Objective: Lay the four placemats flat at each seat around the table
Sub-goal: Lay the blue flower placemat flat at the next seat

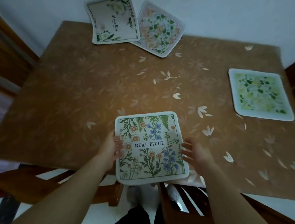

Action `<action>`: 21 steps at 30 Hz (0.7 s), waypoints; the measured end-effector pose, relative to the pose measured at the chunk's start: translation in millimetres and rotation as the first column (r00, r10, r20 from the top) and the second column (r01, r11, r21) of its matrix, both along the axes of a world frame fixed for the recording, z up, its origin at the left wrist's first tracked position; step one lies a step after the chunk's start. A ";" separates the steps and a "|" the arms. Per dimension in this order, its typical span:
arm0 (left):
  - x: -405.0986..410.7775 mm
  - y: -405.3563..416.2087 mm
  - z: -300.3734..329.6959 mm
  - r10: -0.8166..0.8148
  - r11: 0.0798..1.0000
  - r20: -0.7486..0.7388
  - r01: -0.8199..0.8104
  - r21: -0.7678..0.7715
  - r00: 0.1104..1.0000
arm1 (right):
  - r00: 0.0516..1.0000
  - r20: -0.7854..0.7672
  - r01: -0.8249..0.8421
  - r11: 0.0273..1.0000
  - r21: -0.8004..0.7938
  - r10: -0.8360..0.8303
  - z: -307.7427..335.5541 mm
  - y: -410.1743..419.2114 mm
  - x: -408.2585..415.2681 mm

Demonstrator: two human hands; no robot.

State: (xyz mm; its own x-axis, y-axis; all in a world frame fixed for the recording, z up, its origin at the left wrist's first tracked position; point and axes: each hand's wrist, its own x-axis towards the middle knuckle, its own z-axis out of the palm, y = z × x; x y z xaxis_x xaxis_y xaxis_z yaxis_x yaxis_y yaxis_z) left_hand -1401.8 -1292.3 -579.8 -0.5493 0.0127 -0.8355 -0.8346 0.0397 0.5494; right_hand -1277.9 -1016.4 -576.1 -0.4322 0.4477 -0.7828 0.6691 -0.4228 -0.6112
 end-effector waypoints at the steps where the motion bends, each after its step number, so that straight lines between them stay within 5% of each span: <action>1: -2.7 -3.2 -2.9 -0.001 1.000 -0.012 0.000 -0.021 1.000 | 1.000 0.004 -0.001 1.000 0.021 0.001 -3.3 2.9 -1.0; 7: -19.0 -20.1 -18.6 0.018 0.986 -0.042 -0.025 -0.167 0.999 | 0.998 0.029 -0.062 0.992 0.114 0.059 -18.7 13.8 -15.6; 21: -12.8 -27.7 -43.1 -0.016 0.998 0.087 0.021 -0.055 0.996 | 0.980 0.145 -0.167 0.963 0.211 0.138 -39.5 11.4 -40.1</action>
